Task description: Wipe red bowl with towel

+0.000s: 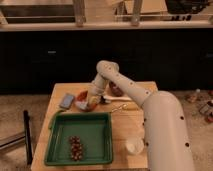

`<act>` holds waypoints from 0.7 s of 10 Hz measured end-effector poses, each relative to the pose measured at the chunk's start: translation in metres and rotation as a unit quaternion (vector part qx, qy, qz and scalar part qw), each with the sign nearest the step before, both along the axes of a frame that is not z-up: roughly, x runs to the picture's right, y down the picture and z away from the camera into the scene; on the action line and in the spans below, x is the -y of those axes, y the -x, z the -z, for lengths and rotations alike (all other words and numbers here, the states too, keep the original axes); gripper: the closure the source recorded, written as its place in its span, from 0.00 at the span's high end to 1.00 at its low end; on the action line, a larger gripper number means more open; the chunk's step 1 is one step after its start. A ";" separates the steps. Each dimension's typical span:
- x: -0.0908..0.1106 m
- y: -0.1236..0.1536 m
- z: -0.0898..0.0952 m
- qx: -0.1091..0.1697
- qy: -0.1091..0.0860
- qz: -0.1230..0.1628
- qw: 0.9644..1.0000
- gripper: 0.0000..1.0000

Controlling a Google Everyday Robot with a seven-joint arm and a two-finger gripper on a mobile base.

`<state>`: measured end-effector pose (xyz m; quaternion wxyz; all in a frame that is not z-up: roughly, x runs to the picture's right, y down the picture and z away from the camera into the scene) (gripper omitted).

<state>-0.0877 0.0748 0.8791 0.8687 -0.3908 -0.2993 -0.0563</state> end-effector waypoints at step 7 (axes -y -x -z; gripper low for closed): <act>0.040 -0.016 -0.026 -0.037 -0.044 -0.077 0.995 0.00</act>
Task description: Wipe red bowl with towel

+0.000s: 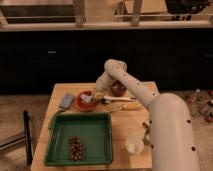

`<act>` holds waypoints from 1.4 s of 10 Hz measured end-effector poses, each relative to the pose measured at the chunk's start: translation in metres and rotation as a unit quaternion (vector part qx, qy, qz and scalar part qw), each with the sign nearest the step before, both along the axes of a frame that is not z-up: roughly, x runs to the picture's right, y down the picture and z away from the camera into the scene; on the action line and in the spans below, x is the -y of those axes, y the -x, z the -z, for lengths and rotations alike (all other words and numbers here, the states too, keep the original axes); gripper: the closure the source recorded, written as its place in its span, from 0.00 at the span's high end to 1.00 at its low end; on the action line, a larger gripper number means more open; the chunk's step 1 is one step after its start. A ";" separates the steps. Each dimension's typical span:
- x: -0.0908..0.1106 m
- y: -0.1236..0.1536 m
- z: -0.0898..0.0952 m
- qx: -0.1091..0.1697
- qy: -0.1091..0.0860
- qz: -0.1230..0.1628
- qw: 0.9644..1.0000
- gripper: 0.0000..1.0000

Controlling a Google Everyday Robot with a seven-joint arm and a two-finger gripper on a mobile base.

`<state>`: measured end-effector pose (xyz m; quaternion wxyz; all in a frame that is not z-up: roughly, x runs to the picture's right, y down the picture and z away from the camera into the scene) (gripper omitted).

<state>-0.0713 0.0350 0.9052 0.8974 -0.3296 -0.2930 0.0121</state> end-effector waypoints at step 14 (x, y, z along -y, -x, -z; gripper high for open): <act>-0.028 0.053 0.015 0.081 0.022 0.086 0.993 0.00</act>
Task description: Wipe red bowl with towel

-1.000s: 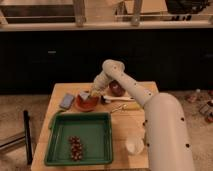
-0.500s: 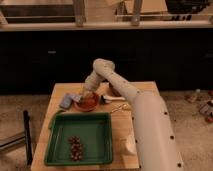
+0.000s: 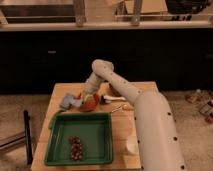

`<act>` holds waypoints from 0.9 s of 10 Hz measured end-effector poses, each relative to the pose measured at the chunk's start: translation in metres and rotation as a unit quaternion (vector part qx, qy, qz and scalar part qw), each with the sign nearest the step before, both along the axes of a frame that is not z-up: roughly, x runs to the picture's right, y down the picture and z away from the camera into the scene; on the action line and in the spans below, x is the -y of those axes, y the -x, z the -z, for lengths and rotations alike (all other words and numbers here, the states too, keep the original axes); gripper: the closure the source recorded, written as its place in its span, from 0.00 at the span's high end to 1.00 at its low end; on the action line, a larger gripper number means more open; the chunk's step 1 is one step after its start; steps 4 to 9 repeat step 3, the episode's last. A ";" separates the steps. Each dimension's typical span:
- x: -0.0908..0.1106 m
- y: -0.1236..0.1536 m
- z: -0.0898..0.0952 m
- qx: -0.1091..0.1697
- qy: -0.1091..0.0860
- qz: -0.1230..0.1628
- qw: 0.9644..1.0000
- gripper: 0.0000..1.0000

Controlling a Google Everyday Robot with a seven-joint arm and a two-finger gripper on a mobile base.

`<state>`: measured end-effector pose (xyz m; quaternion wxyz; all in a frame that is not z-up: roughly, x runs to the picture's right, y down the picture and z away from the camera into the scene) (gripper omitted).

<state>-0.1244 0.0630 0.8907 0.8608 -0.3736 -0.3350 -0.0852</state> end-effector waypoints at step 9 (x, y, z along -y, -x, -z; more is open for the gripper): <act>-0.004 -0.031 0.005 -0.012 0.008 -0.009 1.000 0.00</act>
